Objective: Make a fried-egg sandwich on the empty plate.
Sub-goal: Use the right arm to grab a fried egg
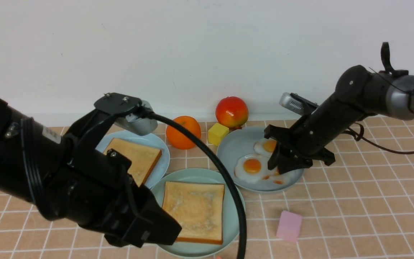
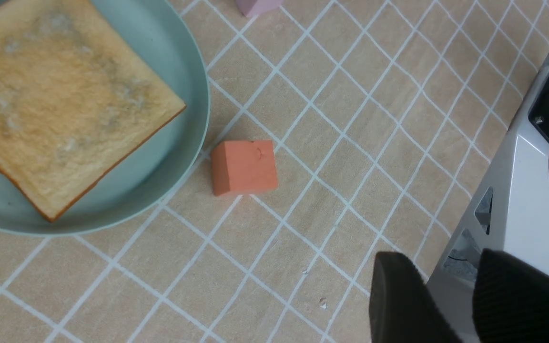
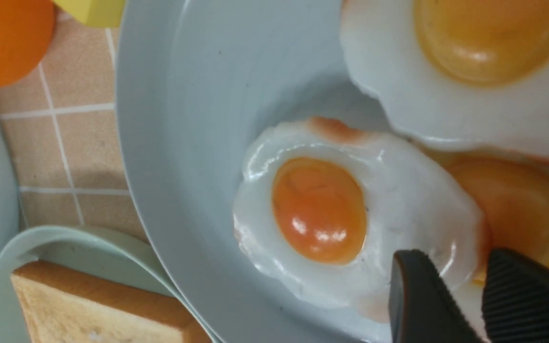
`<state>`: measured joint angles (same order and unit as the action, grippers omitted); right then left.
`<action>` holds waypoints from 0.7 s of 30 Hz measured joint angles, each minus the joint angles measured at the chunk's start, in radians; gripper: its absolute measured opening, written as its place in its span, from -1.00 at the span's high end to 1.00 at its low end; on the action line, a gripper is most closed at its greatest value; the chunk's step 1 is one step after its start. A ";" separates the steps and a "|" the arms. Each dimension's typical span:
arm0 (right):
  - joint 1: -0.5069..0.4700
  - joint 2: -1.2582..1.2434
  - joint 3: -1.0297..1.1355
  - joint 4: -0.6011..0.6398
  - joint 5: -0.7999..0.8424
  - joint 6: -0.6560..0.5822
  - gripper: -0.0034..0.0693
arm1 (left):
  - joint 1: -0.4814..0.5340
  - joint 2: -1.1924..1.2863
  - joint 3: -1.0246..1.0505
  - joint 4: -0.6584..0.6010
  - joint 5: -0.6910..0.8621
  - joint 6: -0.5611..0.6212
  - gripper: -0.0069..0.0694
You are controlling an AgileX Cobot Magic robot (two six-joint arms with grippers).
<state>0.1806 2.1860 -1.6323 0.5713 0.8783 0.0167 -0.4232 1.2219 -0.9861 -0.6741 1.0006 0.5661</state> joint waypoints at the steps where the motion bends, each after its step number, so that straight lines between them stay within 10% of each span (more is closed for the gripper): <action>1: 0.001 0.000 -0.001 -0.008 0.000 0.016 0.25 | 0.000 0.000 0.000 0.000 0.000 0.000 0.17; 21: 0.006 -0.003 -0.006 -0.049 -0.001 0.143 0.91 | 0.000 0.000 0.000 0.000 0.005 0.000 0.17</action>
<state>0.1863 2.1828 -1.6380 0.5220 0.8775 0.1593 -0.4232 1.2219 -0.9861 -0.6741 1.0055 0.5661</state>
